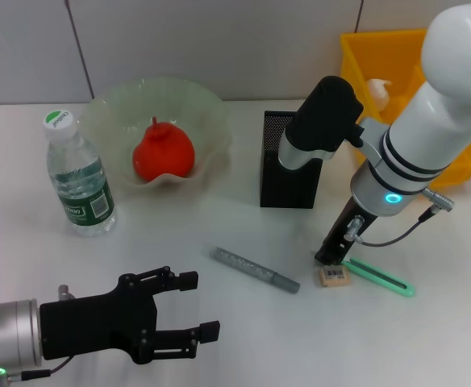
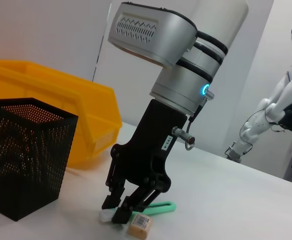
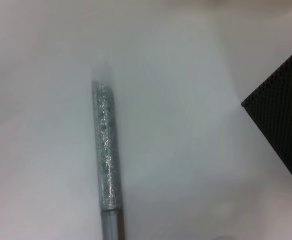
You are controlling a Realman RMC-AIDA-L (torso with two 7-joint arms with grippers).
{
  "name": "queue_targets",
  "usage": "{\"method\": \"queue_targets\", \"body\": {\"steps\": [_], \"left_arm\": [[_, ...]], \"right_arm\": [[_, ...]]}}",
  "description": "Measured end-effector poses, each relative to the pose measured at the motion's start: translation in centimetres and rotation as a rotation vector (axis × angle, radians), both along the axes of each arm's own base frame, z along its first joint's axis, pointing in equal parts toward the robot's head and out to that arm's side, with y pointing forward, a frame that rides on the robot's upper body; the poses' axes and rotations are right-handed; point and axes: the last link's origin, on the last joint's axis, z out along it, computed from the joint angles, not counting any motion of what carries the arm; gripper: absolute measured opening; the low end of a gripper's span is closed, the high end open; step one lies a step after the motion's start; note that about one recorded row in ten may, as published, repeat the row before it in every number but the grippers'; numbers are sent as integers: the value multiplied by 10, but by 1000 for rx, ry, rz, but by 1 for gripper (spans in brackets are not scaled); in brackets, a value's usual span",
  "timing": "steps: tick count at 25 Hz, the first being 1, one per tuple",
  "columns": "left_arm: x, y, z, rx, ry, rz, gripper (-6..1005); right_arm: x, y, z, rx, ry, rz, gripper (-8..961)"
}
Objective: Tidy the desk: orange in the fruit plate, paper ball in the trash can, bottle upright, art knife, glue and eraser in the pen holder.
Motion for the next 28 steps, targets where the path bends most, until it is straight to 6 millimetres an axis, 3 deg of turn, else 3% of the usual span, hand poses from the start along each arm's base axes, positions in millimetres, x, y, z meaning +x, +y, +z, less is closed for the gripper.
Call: {"method": "queue_targets", "body": {"steps": [19,28], "left_arm": [[1,2,1,13,-10,5,861],[1,3,1,12,-12,9,861]], "right_arm": [[0,0,2,-3,-2,5,186],[-11,1,11,27,58,37,176]]}}
